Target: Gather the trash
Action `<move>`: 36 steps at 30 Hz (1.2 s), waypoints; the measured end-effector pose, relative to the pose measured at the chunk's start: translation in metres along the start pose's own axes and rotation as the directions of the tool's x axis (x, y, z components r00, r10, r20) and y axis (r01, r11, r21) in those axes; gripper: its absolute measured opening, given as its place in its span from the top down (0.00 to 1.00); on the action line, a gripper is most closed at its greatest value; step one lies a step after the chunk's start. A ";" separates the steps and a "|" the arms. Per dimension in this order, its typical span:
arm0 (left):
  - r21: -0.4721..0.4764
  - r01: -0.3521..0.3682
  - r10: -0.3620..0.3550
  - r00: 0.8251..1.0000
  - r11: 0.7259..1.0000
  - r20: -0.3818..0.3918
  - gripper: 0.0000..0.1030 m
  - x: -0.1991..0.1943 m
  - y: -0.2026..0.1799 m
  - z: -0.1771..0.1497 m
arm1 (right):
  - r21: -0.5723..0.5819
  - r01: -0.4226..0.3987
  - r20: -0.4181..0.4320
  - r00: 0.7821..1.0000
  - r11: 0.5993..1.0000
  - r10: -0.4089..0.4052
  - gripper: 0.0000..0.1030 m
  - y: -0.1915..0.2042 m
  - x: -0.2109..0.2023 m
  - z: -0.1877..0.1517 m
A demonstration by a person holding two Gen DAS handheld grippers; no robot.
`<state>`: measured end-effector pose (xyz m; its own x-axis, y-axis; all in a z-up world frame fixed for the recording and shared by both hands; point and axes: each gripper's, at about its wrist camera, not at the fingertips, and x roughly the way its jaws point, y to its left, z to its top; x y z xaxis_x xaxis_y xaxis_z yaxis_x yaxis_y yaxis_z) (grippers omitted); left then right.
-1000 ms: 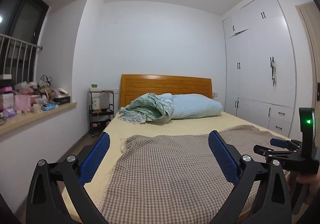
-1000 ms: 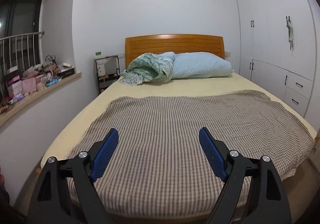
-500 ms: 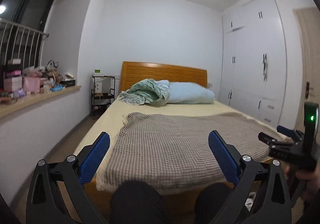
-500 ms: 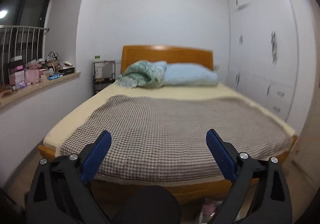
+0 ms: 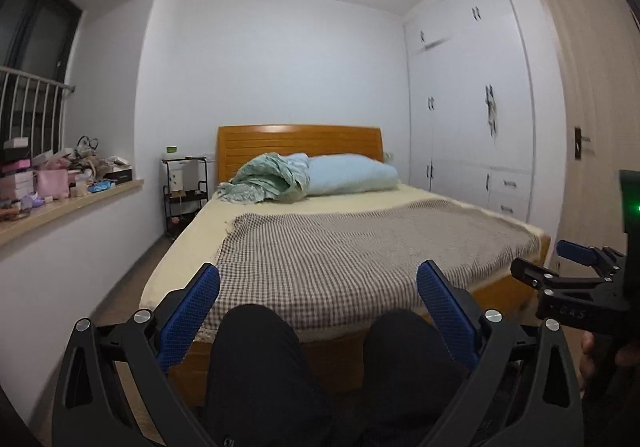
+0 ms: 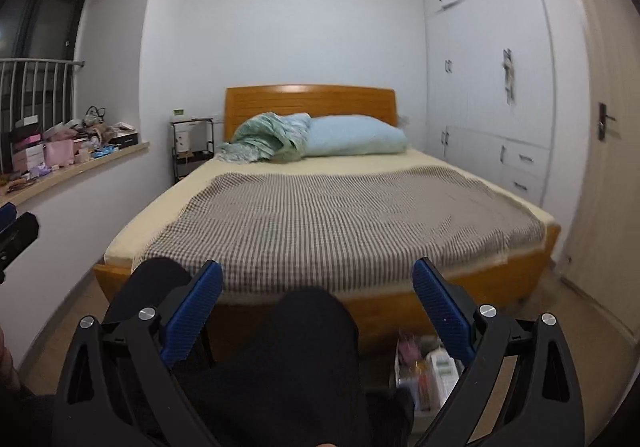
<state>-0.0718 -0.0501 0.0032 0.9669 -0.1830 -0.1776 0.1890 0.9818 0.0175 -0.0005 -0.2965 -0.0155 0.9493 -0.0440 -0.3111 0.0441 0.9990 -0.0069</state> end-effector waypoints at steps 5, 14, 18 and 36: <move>0.016 -0.035 0.035 0.999 0.999 -0.019 0.07 -0.003 -0.003 0.001 | -0.062 -0.047 0.012 0.999 0.997 0.048 0.11 0.012 -0.011 -0.013; -0.010 -0.045 0.045 0.999 0.999 -0.024 0.07 0.004 0.006 0.010 | -0.047 -0.055 0.041 0.998 0.997 0.057 0.11 0.013 -0.020 -0.018; -0.007 -0.044 0.044 0.999 0.999 -0.013 0.07 0.001 0.004 0.011 | -0.038 -0.054 0.052 0.997 0.998 0.056 0.11 0.011 -0.024 -0.021; -0.012 -0.043 0.043 0.999 0.999 -0.006 0.07 -0.001 0.004 0.011 | -0.066 -0.092 0.061 0.994 0.994 0.096 0.11 0.013 -0.034 -0.021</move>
<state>-0.0702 -0.0463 0.0143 0.9730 -0.1405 -0.1830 0.1452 0.9893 0.0128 -0.0386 -0.2820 -0.0251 0.9663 0.0519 -0.2520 -0.0643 0.9971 -0.0412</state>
